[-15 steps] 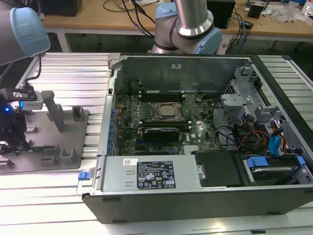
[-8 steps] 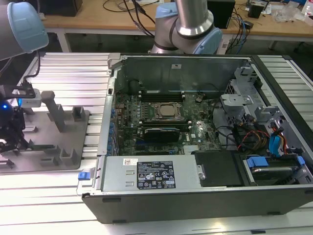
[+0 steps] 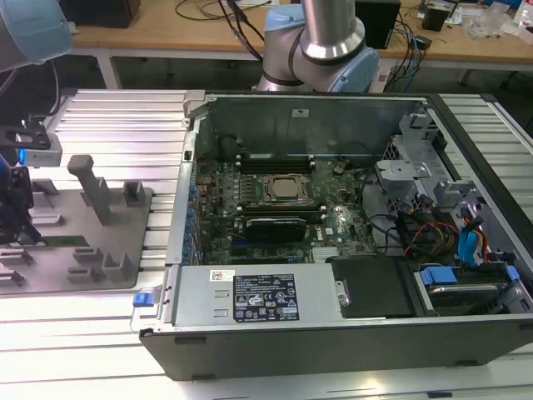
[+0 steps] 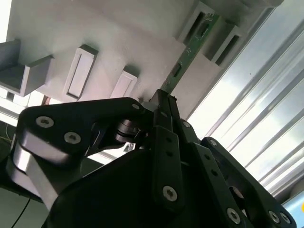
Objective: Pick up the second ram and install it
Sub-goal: 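Pick up the second ram and move it above second insertion slot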
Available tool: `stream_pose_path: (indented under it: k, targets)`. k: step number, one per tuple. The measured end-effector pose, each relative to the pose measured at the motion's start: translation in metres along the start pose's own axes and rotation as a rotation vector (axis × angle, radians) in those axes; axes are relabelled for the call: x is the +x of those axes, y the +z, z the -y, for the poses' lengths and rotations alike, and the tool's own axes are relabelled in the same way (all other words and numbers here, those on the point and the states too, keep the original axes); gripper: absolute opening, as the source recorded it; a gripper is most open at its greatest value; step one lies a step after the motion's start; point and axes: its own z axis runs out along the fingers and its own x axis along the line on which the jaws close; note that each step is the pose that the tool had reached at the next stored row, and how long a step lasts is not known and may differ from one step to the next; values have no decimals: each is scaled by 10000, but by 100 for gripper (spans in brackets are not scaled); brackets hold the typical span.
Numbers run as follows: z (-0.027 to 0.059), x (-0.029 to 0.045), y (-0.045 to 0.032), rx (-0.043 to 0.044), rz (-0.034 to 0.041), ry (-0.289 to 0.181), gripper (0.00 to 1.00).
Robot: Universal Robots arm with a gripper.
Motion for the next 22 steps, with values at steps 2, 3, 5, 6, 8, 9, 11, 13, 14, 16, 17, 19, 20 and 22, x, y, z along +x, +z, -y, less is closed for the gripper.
stream_pose_path:
  k: [2,3,5,6,8,9,11,13,14,16,17,19,20,22]
  targets:
    - [1,-1,-58,0,-3,0,10]
    - [1,-2,-86,1,-6,-1,10]
    - [3,-6,-204,0,-21,-1,10]
    - [3,-7,-228,0,-24,-1,10]
    - [4,-11,-334,-1,-36,-1,10]
    - [4,-12,-360,-1,-38,-1,10]
    - [5,-17,-435,0,-55,1,10]
    - [7,-20,-535,0,-77,-2,10]
    - [7,-21,-565,-1,-84,-2,10]
    - [8,-23,-631,-1,-99,-1,10]
    - [8,-25,-662,0,-104,-1,10]
    - [10,-29,-821,-1,-131,-2,10]
    - [11,-31,-876,-1,-139,-2,10]
    - [12,-34,-992,-1,-155,-2,10]
